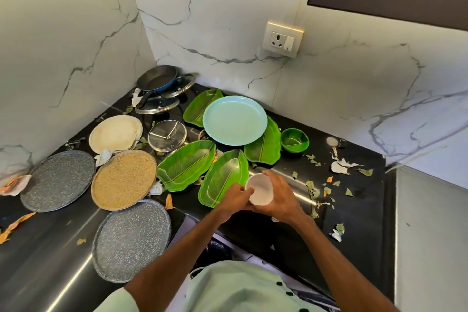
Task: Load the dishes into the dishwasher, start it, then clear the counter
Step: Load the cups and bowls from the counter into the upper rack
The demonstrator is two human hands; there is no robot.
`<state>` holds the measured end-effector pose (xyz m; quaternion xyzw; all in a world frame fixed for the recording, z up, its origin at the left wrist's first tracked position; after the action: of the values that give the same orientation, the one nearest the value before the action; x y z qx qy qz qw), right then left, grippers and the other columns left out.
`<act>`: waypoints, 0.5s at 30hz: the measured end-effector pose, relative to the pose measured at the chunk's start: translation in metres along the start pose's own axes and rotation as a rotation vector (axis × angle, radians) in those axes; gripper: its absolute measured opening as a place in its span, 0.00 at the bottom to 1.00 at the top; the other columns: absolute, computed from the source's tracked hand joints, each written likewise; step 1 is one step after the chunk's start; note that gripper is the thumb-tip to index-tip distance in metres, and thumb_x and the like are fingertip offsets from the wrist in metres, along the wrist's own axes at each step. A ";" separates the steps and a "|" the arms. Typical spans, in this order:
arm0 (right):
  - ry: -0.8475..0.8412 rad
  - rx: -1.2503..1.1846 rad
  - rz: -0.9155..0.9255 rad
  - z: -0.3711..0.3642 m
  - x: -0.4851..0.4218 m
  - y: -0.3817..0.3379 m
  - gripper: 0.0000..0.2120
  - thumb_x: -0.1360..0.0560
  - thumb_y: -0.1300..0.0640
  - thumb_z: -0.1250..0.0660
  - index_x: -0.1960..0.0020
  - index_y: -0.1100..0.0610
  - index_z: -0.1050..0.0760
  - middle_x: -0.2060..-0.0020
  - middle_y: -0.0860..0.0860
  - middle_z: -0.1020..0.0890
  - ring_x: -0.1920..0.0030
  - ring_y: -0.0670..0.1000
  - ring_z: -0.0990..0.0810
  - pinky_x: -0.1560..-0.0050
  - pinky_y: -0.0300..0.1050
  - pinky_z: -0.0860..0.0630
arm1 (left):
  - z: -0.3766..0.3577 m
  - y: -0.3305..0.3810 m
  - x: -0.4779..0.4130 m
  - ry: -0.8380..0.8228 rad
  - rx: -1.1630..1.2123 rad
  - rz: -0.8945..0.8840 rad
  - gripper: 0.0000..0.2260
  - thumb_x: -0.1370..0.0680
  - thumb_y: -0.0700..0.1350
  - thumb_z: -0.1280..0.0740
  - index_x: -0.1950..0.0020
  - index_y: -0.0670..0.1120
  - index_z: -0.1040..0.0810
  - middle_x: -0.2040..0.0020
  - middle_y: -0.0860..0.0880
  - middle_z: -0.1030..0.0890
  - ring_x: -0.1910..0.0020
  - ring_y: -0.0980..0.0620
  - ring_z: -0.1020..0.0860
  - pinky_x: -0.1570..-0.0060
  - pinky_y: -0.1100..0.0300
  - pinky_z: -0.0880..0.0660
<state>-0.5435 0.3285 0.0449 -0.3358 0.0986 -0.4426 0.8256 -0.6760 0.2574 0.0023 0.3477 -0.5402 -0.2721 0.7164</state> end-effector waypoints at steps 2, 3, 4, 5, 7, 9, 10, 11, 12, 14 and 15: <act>-0.010 -0.071 0.046 0.017 -0.010 -0.018 0.47 0.41 0.33 0.22 0.27 0.48 0.33 0.33 0.46 0.26 0.36 0.46 0.28 0.37 0.46 0.28 | -0.005 0.008 -0.001 -0.042 0.206 0.050 0.16 0.19 0.41 0.36 0.36 0.31 0.29 0.45 0.35 0.21 0.54 0.41 0.16 0.55 0.46 0.17; -0.008 -0.128 0.047 0.028 -0.017 -0.024 0.41 0.38 0.35 0.21 0.30 0.48 0.29 0.36 0.45 0.24 0.40 0.44 0.25 0.39 0.45 0.25 | -0.003 0.009 -0.004 -0.047 0.279 0.060 0.14 0.18 0.38 0.39 0.34 0.32 0.31 0.43 0.34 0.22 0.56 0.39 0.16 0.57 0.49 0.16; 0.014 -0.188 0.034 0.041 -0.026 -0.027 0.33 0.35 0.38 0.22 0.35 0.49 0.25 0.41 0.44 0.21 0.44 0.43 0.22 0.43 0.45 0.22 | 0.000 0.012 -0.006 -0.048 0.338 0.064 0.14 0.18 0.36 0.40 0.33 0.32 0.33 0.41 0.32 0.23 0.57 0.38 0.16 0.59 0.51 0.16; 0.045 -0.223 0.011 0.054 -0.035 -0.026 0.25 0.32 0.40 0.23 0.40 0.50 0.21 0.46 0.45 0.18 0.49 0.43 0.20 0.47 0.45 0.19 | 0.005 0.012 -0.009 -0.039 0.386 0.069 0.15 0.18 0.35 0.40 0.32 0.33 0.33 0.40 0.31 0.24 0.58 0.38 0.15 0.61 0.52 0.16; 0.116 -0.192 -0.047 0.078 -0.053 -0.016 0.14 0.27 0.45 0.25 0.47 0.53 0.18 0.54 0.46 0.16 0.55 0.45 0.18 0.52 0.46 0.18 | 0.018 0.009 -0.013 -0.009 0.433 0.078 0.15 0.18 0.35 0.40 0.32 0.35 0.33 0.40 0.32 0.24 0.58 0.39 0.15 0.60 0.53 0.16; 0.176 -0.102 -0.103 0.094 -0.069 0.006 0.09 0.26 0.53 0.25 0.49 0.58 0.17 0.57 0.51 0.16 0.58 0.50 0.18 0.52 0.50 0.18 | 0.032 0.000 -0.014 0.017 0.443 0.099 0.16 0.19 0.36 0.38 0.31 0.37 0.33 0.42 0.35 0.22 0.56 0.39 0.15 0.56 0.52 0.16; 0.176 -0.054 -0.140 0.097 -0.077 0.022 0.09 0.26 0.56 0.26 0.50 0.60 0.17 0.57 0.54 0.16 0.57 0.53 0.19 0.51 0.53 0.19 | 0.039 -0.005 -0.015 0.032 0.443 0.108 0.17 0.19 0.36 0.37 0.31 0.38 0.33 0.43 0.36 0.21 0.55 0.39 0.15 0.54 0.50 0.16; 0.162 0.008 -0.182 0.098 -0.084 0.039 0.09 0.26 0.58 0.26 0.49 0.62 0.18 0.56 0.56 0.16 0.56 0.56 0.19 0.50 0.54 0.20 | 0.045 -0.009 -0.016 0.052 0.461 0.115 0.17 0.19 0.36 0.37 0.30 0.37 0.33 0.45 0.37 0.21 0.54 0.38 0.15 0.51 0.47 0.17; 0.142 0.079 -0.219 0.097 -0.092 0.057 0.10 0.26 0.57 0.26 0.48 0.62 0.18 0.53 0.57 0.16 0.53 0.57 0.19 0.49 0.52 0.21 | 0.052 -0.015 -0.017 0.076 0.476 0.128 0.18 0.19 0.36 0.36 0.31 0.37 0.34 0.46 0.38 0.21 0.54 0.37 0.15 0.48 0.44 0.18; 0.069 0.220 -0.283 0.093 -0.103 0.087 0.12 0.27 0.55 0.28 0.48 0.61 0.22 0.50 0.57 0.20 0.50 0.58 0.21 0.50 0.50 0.25 | 0.063 -0.023 -0.017 0.112 0.513 0.145 0.16 0.19 0.36 0.36 0.33 0.37 0.34 0.47 0.38 0.21 0.53 0.36 0.15 0.45 0.42 0.19; 0.033 0.277 -0.297 0.091 -0.108 0.097 0.10 0.27 0.55 0.29 0.51 0.61 0.24 0.50 0.58 0.22 0.50 0.59 0.22 0.52 0.49 0.26 | 0.067 -0.025 -0.015 0.118 0.523 0.148 0.16 0.19 0.37 0.36 0.32 0.38 0.35 0.46 0.38 0.21 0.54 0.37 0.15 0.48 0.44 0.18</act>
<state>-0.5001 0.4940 0.0366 -0.2226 -0.0002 -0.5744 0.7877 -0.7452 0.2400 -0.0152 0.4957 -0.5734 -0.0497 0.6504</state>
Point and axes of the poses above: each hand's wrist, its own x-axis away from the middle knuckle, its own z-axis out of the back of the hand, y = z × x, the point moved 10 cm from there along -x, towards the middle knuckle
